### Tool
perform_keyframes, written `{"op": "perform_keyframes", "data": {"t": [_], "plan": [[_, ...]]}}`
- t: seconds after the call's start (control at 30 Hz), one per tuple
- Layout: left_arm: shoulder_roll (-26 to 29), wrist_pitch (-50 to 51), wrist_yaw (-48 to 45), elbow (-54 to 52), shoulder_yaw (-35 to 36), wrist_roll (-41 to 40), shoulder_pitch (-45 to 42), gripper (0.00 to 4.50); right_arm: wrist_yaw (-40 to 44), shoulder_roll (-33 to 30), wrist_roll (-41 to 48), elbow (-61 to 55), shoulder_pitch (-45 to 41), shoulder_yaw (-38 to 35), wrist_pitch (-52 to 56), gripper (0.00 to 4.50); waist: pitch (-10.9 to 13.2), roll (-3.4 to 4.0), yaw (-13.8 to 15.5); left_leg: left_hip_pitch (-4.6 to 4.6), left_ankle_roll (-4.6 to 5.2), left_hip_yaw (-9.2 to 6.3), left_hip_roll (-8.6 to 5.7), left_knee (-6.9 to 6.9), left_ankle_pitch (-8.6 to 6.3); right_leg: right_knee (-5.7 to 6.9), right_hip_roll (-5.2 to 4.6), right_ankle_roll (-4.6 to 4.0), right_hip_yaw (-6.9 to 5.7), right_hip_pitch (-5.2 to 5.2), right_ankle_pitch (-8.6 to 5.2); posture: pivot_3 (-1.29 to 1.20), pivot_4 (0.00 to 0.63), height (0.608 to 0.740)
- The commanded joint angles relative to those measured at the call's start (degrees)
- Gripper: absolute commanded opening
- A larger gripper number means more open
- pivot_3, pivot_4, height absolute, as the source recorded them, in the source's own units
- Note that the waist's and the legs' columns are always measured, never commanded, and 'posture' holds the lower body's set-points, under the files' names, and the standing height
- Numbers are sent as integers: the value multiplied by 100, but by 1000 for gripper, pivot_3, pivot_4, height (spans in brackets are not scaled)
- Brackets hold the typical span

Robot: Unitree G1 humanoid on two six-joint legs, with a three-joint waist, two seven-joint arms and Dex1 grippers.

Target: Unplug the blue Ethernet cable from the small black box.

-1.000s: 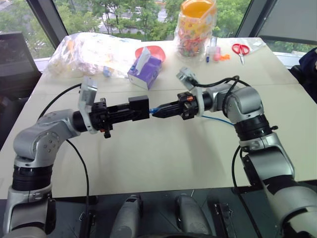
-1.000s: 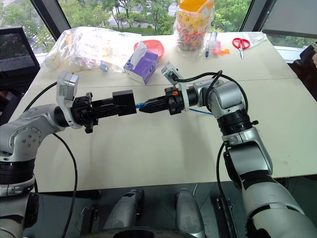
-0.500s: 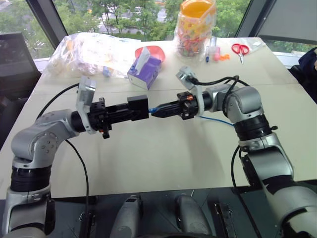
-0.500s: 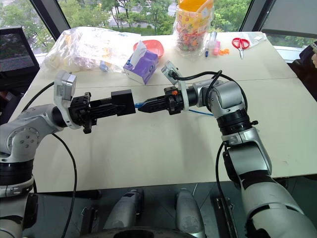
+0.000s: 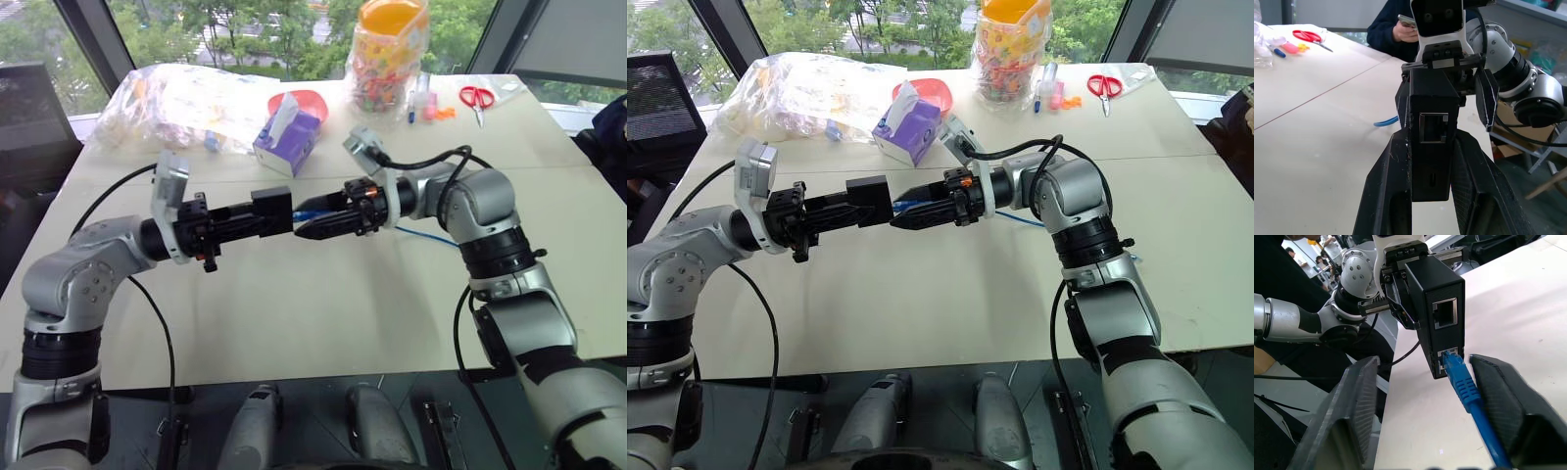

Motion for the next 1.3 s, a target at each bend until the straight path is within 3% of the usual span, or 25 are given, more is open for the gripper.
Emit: {"op": "perform_keyframes", "data": {"t": [0.03,0.4,0.57,0.63,1.0,1.3], "plan": [[8,-35,9,-99,38,-53,-17,474,35,-19,138,-176,-140,-147,-42,2858,0,0,-2,0,0,0,0,0,0,0,0,0,0,0,0,0,150,726],[-13,-55,23,-124,54,-40,4,474,58,-5,92,-124,-133,-73,-93,2858,0,0,-3,0,0,0,0,0,0,0,0,0,0,-1,0,0,150,726],[-10,-57,16,-147,47,-28,21,474,62,5,73,-105,-135,-65,-125,495,0,0,-3,0,0,0,0,0,0,0,0,0,0,-1,0,0,150,726],[-10,-61,12,-146,46,-25,21,474,66,11,60,-92,-137,-59,-142,38,0,-1,-3,-1,0,0,0,0,0,0,0,-1,0,-1,0,0,150,726],[52,-1,29,-229,120,-127,55,474,47,-51,-115,18,-77,-8,-314,38,0,0,-4,-1,0,0,0,0,0,0,0,0,0,-2,0,0,150,726],[560,181,67,-623,629,-446,757,474,-59,-602,-981,1994,-234,-136,-1674,38,5,-4,22,-8,0,2,-2,1,0,-11,-2,-19,1,-3,-10,0,150,726]]}}
